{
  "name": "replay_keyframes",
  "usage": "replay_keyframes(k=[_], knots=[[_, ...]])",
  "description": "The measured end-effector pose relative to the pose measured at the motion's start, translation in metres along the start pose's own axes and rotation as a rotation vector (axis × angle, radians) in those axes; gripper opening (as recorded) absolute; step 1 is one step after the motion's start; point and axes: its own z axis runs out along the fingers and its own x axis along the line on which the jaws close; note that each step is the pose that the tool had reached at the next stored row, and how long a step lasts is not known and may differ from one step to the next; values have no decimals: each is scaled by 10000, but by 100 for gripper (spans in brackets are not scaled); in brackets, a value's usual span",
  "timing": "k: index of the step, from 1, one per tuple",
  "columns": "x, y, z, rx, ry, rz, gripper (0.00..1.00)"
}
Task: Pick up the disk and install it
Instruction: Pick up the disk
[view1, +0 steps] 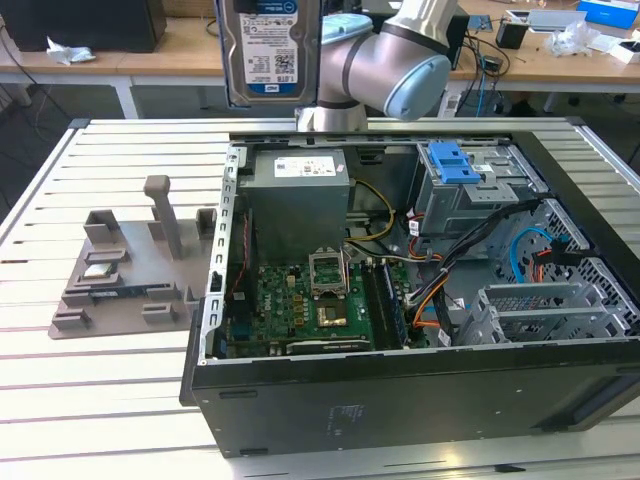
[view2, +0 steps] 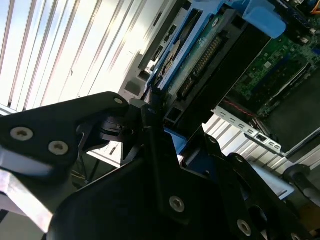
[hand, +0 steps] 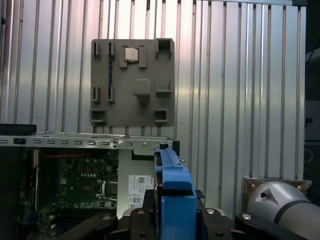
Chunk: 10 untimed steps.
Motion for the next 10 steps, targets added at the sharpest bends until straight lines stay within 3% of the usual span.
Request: replay_keyframes(k=[4,6,10], knots=[[62,-74,-5,-9,-21,0,37],[150,-90,-7,-9,-53,-3,37],[259,-126,-11,-18,-61,-3,37]])
